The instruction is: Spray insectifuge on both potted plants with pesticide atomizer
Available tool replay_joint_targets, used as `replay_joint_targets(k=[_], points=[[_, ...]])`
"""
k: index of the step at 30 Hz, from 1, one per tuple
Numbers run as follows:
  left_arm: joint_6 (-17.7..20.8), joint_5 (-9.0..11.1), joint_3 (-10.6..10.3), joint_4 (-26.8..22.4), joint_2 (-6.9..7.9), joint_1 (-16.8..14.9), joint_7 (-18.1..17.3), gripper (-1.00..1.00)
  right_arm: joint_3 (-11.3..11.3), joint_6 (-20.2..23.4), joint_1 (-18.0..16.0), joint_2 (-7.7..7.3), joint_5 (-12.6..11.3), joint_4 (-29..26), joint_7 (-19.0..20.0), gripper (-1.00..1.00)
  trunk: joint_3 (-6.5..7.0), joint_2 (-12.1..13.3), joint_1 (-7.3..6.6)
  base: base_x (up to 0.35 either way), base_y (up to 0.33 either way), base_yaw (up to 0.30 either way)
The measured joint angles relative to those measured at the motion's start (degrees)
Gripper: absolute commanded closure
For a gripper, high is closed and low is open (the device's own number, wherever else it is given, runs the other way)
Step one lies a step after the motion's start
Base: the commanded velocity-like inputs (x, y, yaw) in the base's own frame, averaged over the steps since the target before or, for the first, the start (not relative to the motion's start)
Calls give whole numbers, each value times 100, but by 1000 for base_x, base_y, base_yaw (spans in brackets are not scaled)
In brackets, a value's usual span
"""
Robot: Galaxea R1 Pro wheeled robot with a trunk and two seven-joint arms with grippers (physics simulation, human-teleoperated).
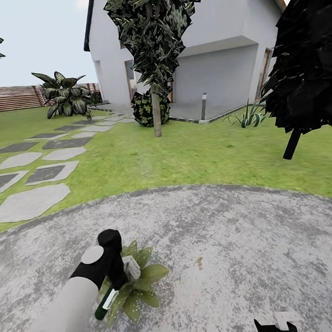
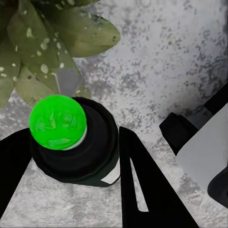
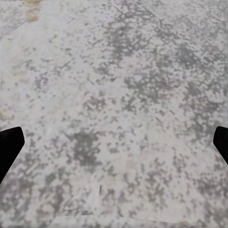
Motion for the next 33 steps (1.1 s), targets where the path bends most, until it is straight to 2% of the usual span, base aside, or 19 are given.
replay_joint_targets(k=[1,4,6,14,17,21,23,27,30,33], points=[[-7,-4,-62,17,-14,-50,-15,100,0,0,0,0,0,0,0,-100,0,0,0,0,0,0],[-10,11,-439,61,27,-73,-67,100,0,0,-2,0,0,0,0,-100,0,0,0,0,0,0],[-14,13,-528,68,51,-49,-91,100,0,0,1,0,0,0,0,-100,0,0,0,0,0,0],[-19,4,-507,54,444,-66,-133,100,0,0,3,0,0,0,0,-100,0,0,0,0,0,0],[-24,0,-516,49,478,-72,-136,100,0,0,2,0,0,0,0,-100,0,0,0,0,0,0],[-39,6,-505,66,620,-34,-136,100,0,0,2,0,0,0,0,-100,0,0,0,0,0,0],[-42,9,-529,72,644,-16,-136,100,0,0,3,0,0,0,0,-100,0,0,0,0,0,0],[-38,8,-526,73,594,-1,-136,100,0,0,-1,1,0,0,0,-100,0,0,0,0,0,0],[-12,9,-534,36,475,-45,-136,100,0,0,1,0,0,0,0,-100,0,0,0,0,0,0],[3,3,-555,21,181,-97,-135,100,0,0,3,0,0,0,0,-100,0,0,0,0,0,0]])
